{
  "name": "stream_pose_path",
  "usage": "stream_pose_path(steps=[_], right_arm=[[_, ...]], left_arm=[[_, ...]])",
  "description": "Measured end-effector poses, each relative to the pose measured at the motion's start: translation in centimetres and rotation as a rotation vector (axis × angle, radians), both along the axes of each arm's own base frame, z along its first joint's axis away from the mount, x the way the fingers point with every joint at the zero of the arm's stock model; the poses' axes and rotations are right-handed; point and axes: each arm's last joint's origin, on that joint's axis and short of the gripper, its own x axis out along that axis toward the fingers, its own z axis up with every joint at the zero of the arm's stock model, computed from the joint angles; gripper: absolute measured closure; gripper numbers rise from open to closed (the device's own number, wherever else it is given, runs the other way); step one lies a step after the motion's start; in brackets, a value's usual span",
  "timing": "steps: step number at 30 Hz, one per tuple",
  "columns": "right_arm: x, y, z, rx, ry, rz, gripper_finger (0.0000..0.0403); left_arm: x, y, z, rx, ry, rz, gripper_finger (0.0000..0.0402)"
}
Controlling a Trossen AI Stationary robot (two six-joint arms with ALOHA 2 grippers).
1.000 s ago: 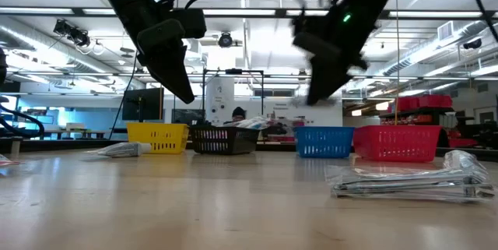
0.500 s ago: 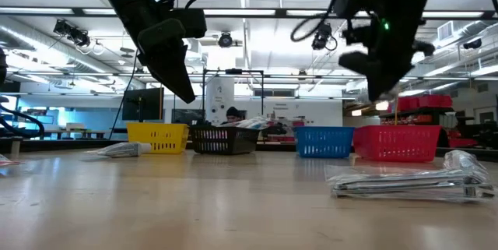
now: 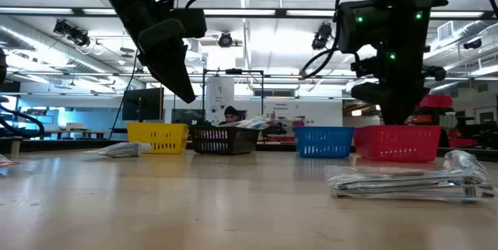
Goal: Pick & Place Travel size toiletries
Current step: Put the green toothbrush into the black bin
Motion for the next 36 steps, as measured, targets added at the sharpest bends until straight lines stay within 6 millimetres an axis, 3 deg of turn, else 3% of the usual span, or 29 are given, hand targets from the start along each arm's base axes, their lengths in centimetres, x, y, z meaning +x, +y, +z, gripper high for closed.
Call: stream_pose_path(steps=[7,14,20,26,31,36], right_arm=[[1.1,0.3,0.0,0.156,-0.08,0.058,0.0273],[2.7,0.4,3.0,0.221,-0.152,0.034,0.0272],[3.7,2.2,4.8,0.533,-0.225,0.032,0.0272],[3.4,5.6,4.7,0.803,-0.196,-0.076,0.0272],[2.4,7.7,3.7,0.799,-0.144,-0.219,0.0272],[1.1,7.7,1.8,0.786,-0.076,-0.33,0.0272]], left_arm=[[0.0,0.0,0.0,0.0,0.0,-0.001,0.0219],[0.0,0.0,0.0,0.0,-0.001,0.0,0.0219],[0.0,0.0,0.0,-0.001,-0.001,0.001,0.0219],[0.0,0.0,0.0,-0.009,-0.005,0.012,0.0219],[0.0,0.0,0.0,-0.015,-0.008,0.021,0.0219],[0.0,0.0,0.0,-0.021,-0.01,0.028,0.0219]])
